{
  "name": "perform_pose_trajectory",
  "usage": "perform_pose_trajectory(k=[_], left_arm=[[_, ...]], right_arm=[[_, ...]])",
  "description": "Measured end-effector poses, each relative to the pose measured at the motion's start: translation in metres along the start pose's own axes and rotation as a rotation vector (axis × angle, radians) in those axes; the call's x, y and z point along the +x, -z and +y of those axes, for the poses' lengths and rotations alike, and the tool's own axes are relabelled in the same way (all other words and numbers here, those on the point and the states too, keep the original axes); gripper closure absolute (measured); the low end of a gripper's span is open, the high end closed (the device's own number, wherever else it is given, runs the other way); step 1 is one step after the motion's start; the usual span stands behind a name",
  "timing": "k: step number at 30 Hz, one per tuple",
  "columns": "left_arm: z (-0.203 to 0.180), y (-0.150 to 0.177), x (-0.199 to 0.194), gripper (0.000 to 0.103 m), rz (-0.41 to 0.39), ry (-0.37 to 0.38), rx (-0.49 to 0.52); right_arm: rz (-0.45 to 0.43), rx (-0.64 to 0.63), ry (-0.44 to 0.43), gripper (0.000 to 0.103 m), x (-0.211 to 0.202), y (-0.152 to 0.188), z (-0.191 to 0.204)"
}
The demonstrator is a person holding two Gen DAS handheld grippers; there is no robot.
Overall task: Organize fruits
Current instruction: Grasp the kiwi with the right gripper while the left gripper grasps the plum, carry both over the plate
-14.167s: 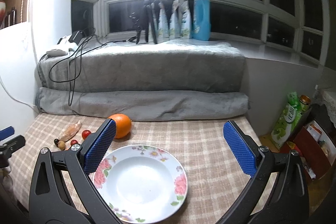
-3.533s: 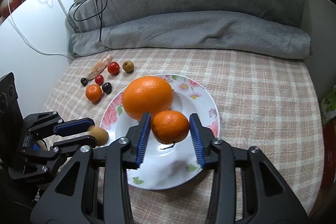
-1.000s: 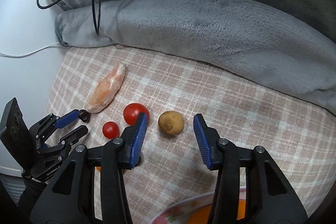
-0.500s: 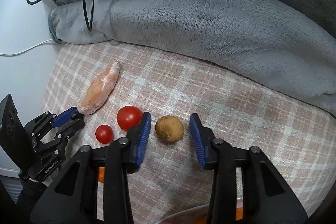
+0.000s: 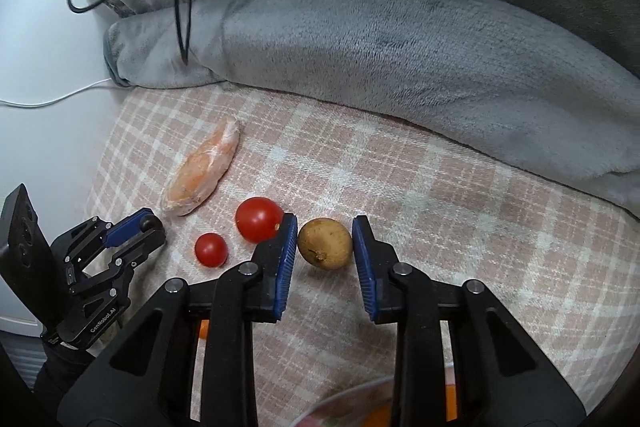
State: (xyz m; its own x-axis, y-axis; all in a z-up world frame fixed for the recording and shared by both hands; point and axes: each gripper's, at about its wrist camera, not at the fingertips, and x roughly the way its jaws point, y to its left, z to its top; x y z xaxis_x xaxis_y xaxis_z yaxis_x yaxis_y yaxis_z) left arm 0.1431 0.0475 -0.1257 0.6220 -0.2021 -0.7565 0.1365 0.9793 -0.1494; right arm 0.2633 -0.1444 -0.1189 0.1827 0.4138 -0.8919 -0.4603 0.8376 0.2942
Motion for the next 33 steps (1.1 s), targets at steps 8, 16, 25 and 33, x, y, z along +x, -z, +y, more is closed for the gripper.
perform_pose_trajectory(k=[8, 16, 25, 33], left_arm=[[-0.024, 0.003, -0.026, 0.082, -0.039, 0.040, 0.025], [-0.054, 0.005, -0.047, 0.082, -0.074, 0.097, 0.054], [-0.098, 0.007, -0.056, 0.082, -0.084, 0.175, 0.099], [-0.126, 0.011, -0.058, 0.082, -0.076, 0.240, 0.132]], right_arm=[[-0.054, 0.003, -0.020, 0.073, -0.032, 0.017, -0.005], [-0.124, 0.012, -0.027, 0.073, -0.070, 0.042, -0.011], [-0.208, 0.035, -0.029, 0.073, -0.114, 0.075, -0.024], [-0.275, 0.071, 0.002, 0.073, -0.144, 0.110, -0.045]])
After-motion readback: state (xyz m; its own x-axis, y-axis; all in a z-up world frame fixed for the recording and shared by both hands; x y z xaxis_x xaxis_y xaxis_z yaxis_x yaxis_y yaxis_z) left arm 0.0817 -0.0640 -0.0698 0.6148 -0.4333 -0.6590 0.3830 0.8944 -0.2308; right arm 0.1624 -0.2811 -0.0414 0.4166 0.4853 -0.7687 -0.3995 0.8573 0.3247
